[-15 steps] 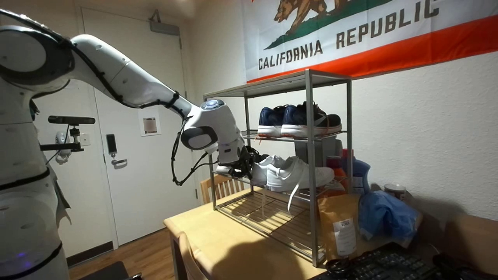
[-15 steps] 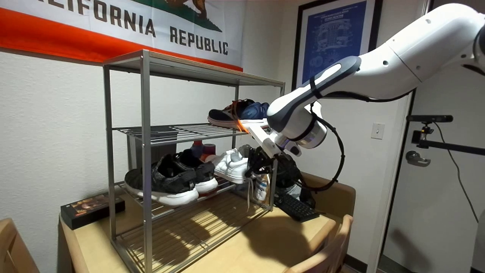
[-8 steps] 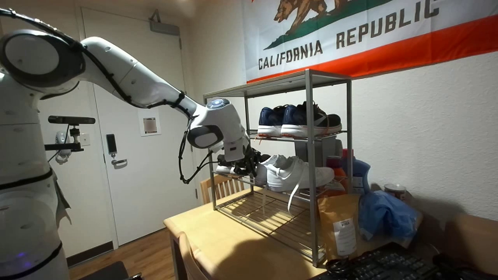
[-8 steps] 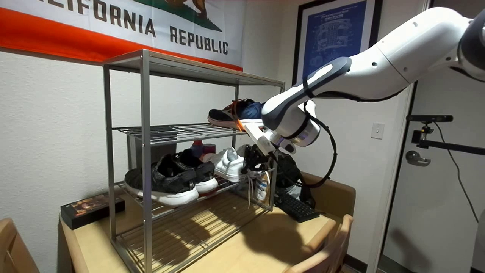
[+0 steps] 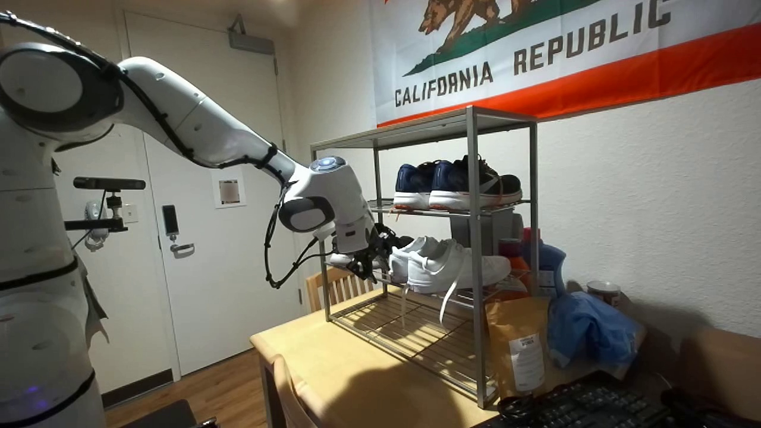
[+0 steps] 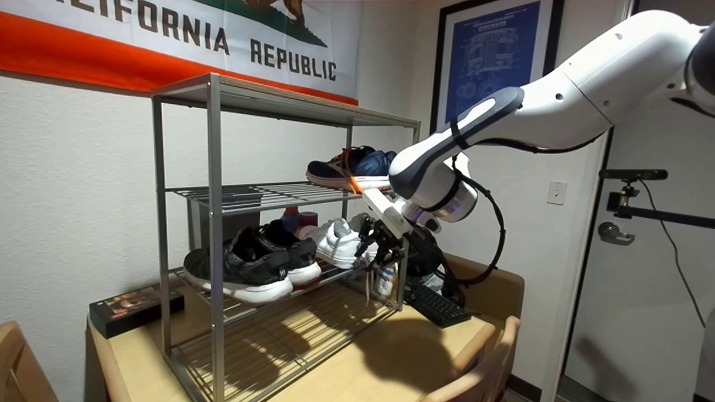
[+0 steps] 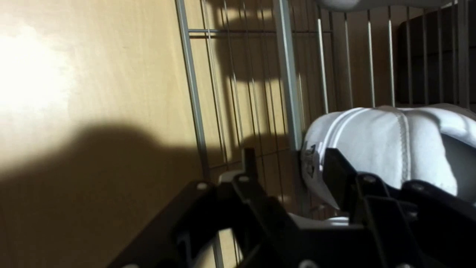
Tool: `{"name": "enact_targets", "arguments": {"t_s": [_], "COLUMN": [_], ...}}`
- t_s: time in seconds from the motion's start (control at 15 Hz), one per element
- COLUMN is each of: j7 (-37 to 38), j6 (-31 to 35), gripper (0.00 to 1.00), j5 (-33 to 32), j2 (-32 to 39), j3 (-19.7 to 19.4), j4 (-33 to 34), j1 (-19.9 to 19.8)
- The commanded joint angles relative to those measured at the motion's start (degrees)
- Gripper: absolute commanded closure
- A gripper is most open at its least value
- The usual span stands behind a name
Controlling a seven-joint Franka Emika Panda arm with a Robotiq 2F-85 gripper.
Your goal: Pick up the white tennis shoe from the third shelf and place it on the second shelf
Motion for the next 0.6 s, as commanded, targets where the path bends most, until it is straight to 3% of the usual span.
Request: {"name": "enact_targets", "arguments": {"t_s": [0.0, 0.13, 0.2, 0.4, 0.47, 0.53], "j7": [-2.9, -4.3, -5.1, -8.5, -6.6, -6.8], "j6": [0.5, 0.1, -0.1, -1.6, -0.3, -0.3], "gripper": [0.17, 0.02, 0.00, 0.00, 0.00, 0.00], "j5": [-0.7, -1.0, -0.8, -0.3, -0.3, -0.3], "j2": [-6.0, -8.3, -9.6, -13.9, -9.0, -9.8], "j3": [0.7, 0.7, 0.7, 0.4, 0.8, 0.8], "j4": [-7.6, -10.8, -12.2, -16.4, -12.6, -13.4], "j1": [-0.3, -0.5, -0.5, -0.6, -0.7, -0.7]}}
